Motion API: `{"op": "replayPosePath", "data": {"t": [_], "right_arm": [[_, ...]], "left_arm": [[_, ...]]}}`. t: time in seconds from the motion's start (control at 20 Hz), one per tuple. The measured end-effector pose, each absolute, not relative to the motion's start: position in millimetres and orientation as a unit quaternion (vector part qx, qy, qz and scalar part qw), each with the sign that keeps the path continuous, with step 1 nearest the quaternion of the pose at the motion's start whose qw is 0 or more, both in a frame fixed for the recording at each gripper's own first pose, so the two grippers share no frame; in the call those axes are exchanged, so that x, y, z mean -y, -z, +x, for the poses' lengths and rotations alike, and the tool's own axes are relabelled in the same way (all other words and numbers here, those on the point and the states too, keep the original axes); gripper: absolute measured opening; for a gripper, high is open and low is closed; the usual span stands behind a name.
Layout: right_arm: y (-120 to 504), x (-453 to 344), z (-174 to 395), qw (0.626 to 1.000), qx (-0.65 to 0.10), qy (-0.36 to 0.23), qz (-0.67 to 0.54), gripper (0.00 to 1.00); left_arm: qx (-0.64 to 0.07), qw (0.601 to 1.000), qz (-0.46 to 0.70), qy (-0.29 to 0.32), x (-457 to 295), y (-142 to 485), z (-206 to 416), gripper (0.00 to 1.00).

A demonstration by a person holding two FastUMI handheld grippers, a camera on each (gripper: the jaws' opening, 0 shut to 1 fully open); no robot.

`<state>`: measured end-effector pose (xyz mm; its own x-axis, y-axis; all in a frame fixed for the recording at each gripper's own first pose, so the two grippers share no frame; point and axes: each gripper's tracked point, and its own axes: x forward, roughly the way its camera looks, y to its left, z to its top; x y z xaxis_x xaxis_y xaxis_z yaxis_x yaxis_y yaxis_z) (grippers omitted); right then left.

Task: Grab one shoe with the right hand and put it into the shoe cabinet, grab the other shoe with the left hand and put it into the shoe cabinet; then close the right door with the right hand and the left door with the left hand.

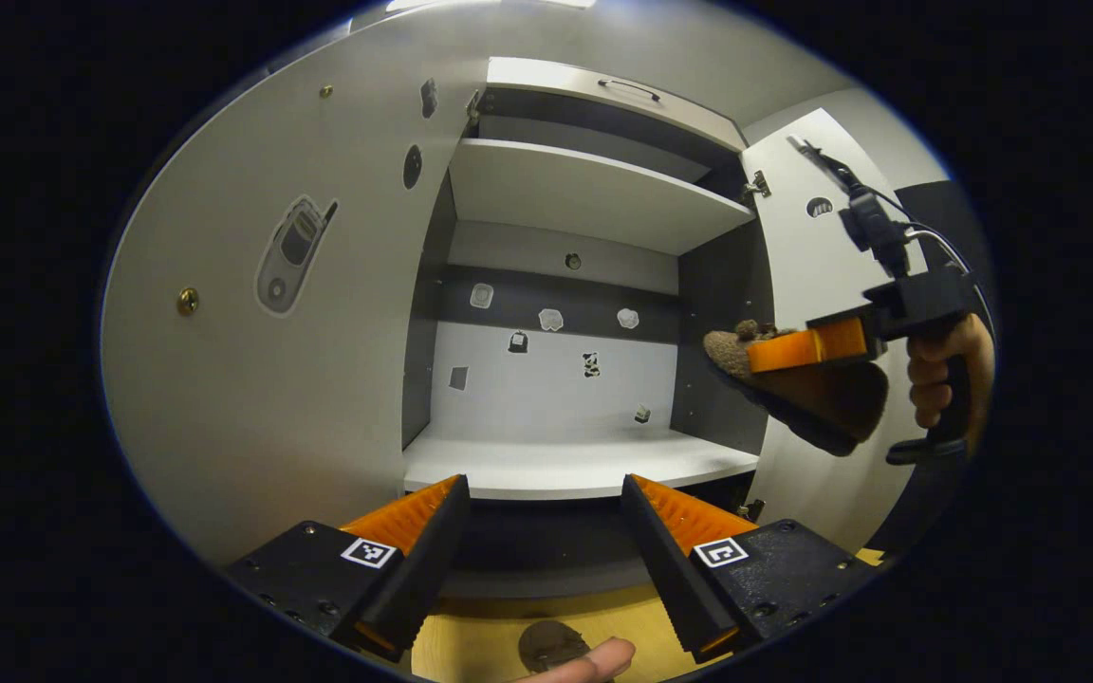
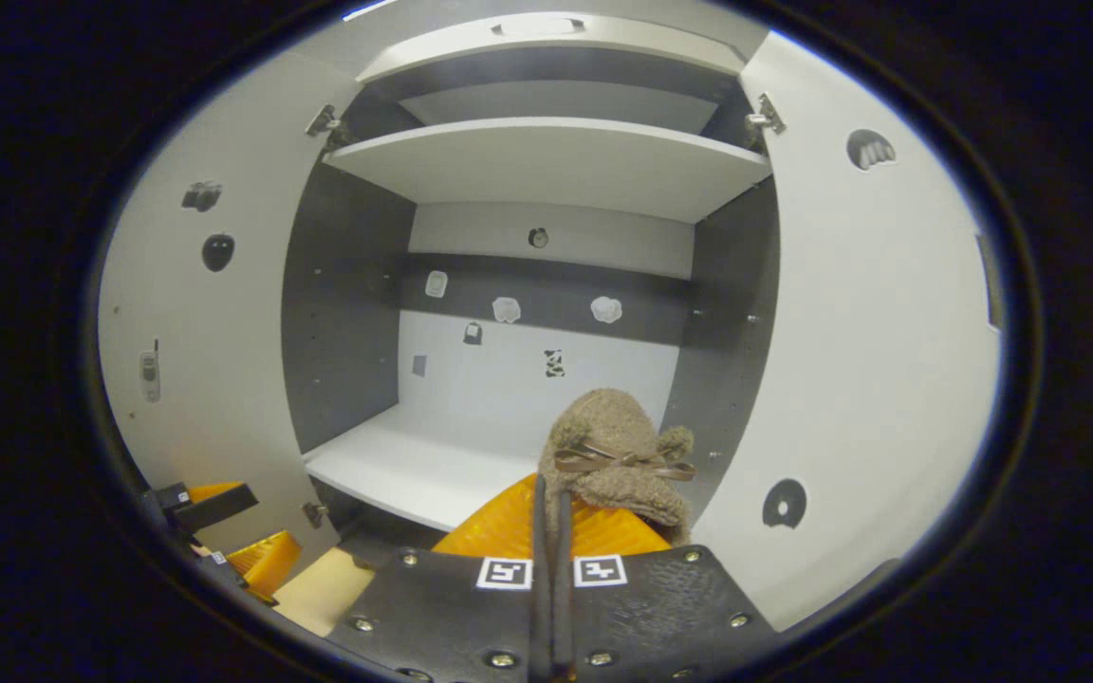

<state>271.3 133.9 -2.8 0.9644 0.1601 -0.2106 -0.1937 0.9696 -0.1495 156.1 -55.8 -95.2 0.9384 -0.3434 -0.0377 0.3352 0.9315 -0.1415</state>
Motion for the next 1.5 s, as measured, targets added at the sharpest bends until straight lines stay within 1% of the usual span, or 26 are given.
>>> {"op": "replayPosePath", "data": {"t": [0.25,0.55,0.7,1.0,1.15,1.3,1.4,1.45,1.5], "right_arm": [[17.4,-152.8,329.5,0.983,-0.125,-0.094,-0.094,0.02],[63.4,-160.5,406.6,0.977,-0.158,-0.075,-0.124,0.02],[78.6,-152.3,433.0,0.974,-0.168,-0.06,-0.138,0.02],[106.0,-142.3,460.2,0.965,-0.192,-0.043,-0.175,0.03],[118.9,-142.5,460.6,0.959,-0.207,-0.039,-0.188,0.03],[118.0,-142.3,462.8,0.96,-0.203,-0.023,-0.19,0.04],[119.7,-142.2,462.3,0.96,-0.203,-0.02,-0.19,0.17],[117.0,-141.4,461.2,0.961,-0.199,-0.018,-0.19,0.18],[114.9,-142.8,458.9,0.962,-0.198,-0.02,-0.185,0.29]], "left_arm": [[-0.026,0.984,-0.068,0.165,49.4,93.4,160.6,0.98],[-0.037,0.983,-0.067,0.165,51.7,101.2,165.2,0.97],[-0.045,0.983,-0.069,0.162,53.9,106.7,169.1,0.97],[-0.062,0.983,-0.065,0.158,58.3,118.6,175.4,0.98],[-0.062,0.983,-0.061,0.159,61.1,120.1,177.1,0.98],[-0.068,0.983,-0.06,0.158,63.5,124.6,180.0,0.98],[-0.067,0.983,-0.062,0.157,63.2,123.8,180.2,0.98],[-0.064,0.984,-0.061,0.158,63.4,121.8,179.2,0.98],[-0.059,0.984,-0.061,0.159,63.4,119.9,178.2,0.98]]}}
